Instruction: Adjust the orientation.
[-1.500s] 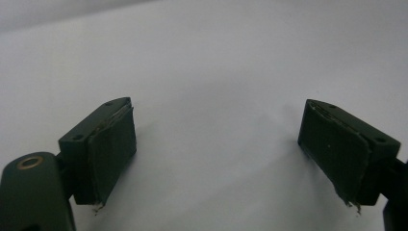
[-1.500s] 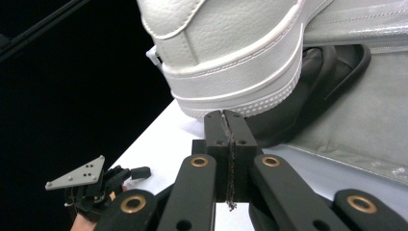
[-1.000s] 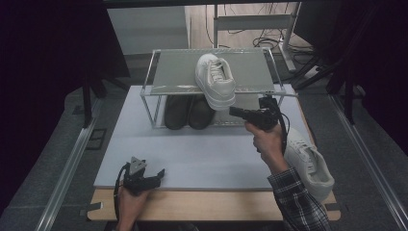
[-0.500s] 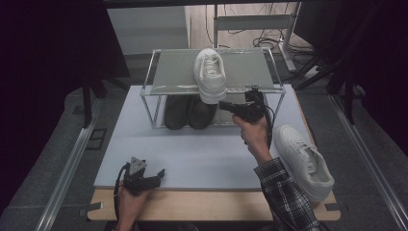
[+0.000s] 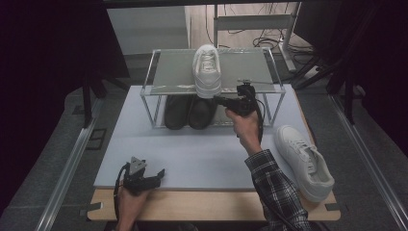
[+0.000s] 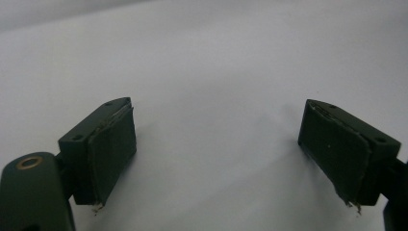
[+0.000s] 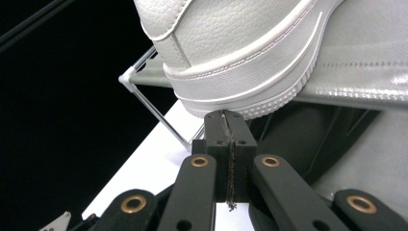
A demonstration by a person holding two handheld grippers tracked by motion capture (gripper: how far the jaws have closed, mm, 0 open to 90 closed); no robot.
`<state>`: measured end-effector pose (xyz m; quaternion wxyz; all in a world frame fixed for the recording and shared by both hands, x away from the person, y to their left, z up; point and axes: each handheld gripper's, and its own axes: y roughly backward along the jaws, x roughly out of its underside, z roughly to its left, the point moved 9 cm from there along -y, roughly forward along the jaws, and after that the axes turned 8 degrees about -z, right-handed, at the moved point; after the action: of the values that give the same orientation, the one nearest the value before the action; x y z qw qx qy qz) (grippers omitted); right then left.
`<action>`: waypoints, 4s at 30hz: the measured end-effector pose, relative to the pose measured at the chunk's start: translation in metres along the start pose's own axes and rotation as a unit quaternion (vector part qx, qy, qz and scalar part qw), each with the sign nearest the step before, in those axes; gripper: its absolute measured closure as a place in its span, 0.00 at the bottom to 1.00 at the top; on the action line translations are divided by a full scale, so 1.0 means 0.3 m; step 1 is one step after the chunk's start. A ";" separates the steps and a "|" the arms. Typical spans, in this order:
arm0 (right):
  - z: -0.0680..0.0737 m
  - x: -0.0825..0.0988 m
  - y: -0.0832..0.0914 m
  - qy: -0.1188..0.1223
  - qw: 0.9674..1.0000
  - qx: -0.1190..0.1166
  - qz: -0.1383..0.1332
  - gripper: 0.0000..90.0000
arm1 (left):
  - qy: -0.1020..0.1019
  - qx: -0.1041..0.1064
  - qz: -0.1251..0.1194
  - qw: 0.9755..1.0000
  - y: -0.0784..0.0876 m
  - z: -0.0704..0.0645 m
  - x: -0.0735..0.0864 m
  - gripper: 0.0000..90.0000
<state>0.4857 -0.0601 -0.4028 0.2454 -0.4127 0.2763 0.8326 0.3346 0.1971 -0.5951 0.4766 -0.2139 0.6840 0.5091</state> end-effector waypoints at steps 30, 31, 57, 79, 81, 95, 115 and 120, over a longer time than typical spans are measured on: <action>0.043 0.015 0.004 0.052 0.999 -0.004 0.013 0.85 | -0.001 0.000 -0.001 1.000 -0.001 0.000 0.000 0.14; 0.045 0.018 0.010 0.060 0.998 -0.002 0.014 0.83 | -0.001 0.000 0.000 1.000 0.000 0.001 0.000 0.14; 0.009 0.149 0.116 0.203 0.977 0.039 0.051 0.33 | -0.002 0.000 0.001 1.000 0.000 0.001 0.000 0.14; -0.051 0.259 0.235 0.254 0.961 0.060 0.091 0.17 | -0.001 -0.001 -0.001 1.000 0.000 0.000 -0.001 0.14; -0.053 0.263 0.248 0.248 0.963 0.059 0.091 0.17 | -0.001 -0.001 -0.001 1.000 0.000 0.000 -0.001 0.14; -0.110 0.281 0.340 0.199 0.971 0.079 0.105 0.21 | -0.003 0.000 0.000 1.000 0.000 0.001 0.000 0.14; -0.214 0.256 0.523 0.178 0.969 0.122 0.123 0.95 | 0.000 -0.001 -0.001 1.000 -0.001 -0.001 -0.001 0.14; -0.275 0.238 0.573 0.157 0.970 0.144 0.118 0.99 | -0.001 0.000 0.000 1.000 0.000 0.000 0.000 0.14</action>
<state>0.3832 -0.2267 -0.4591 0.1564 -0.4629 0.4751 0.7318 0.3346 0.1971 -0.5951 0.4773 -0.2135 0.6834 0.5095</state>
